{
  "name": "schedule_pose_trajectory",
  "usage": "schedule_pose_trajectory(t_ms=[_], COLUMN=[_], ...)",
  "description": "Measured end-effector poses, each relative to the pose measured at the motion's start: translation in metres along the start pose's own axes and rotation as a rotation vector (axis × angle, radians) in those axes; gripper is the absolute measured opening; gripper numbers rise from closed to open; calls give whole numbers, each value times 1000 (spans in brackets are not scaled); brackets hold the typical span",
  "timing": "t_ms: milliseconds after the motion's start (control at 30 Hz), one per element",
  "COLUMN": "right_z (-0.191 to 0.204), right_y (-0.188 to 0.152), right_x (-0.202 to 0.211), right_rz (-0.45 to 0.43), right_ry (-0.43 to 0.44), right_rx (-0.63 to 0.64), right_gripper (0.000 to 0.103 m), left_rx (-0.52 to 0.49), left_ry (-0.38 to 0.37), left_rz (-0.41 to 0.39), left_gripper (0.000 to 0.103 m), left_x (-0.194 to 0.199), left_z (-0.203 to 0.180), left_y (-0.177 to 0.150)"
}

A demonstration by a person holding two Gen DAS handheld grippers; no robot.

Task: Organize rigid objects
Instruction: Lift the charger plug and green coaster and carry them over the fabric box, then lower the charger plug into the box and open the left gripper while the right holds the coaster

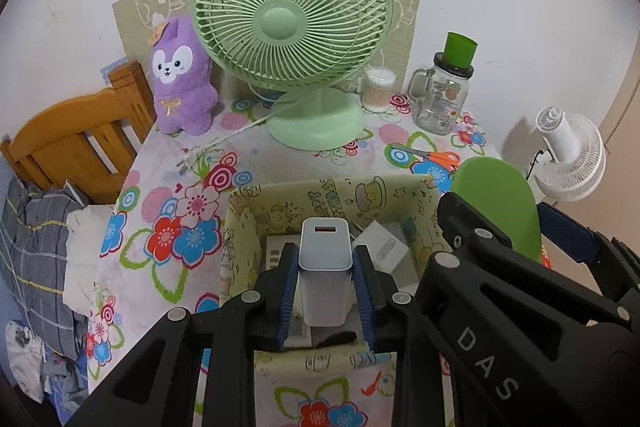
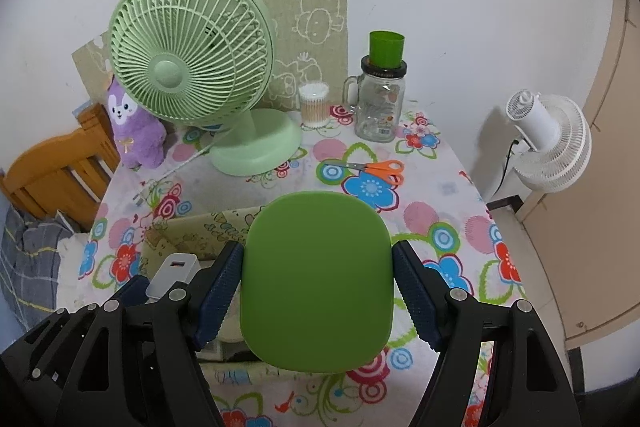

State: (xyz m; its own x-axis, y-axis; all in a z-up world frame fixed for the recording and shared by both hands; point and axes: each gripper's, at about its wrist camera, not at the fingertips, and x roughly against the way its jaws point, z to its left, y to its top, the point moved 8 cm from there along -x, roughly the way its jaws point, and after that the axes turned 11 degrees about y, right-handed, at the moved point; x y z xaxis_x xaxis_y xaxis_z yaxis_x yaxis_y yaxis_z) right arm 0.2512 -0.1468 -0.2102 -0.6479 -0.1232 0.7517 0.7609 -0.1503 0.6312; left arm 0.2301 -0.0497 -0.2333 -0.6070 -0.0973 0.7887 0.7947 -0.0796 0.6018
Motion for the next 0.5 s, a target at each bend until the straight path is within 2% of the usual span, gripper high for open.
schedule_pose_trajectory(t_ms=[500], right_z=[-9], right_y=[6], right_x=[-45], right_rz=[31], right_ry=[-15], right_rx=[-15], right_gripper=[77], left_rx=[-6], left_ry=[-16], left_rz=[28], left_gripper=[28], left_x=[-44], left_z=[-9], left_y=[9])
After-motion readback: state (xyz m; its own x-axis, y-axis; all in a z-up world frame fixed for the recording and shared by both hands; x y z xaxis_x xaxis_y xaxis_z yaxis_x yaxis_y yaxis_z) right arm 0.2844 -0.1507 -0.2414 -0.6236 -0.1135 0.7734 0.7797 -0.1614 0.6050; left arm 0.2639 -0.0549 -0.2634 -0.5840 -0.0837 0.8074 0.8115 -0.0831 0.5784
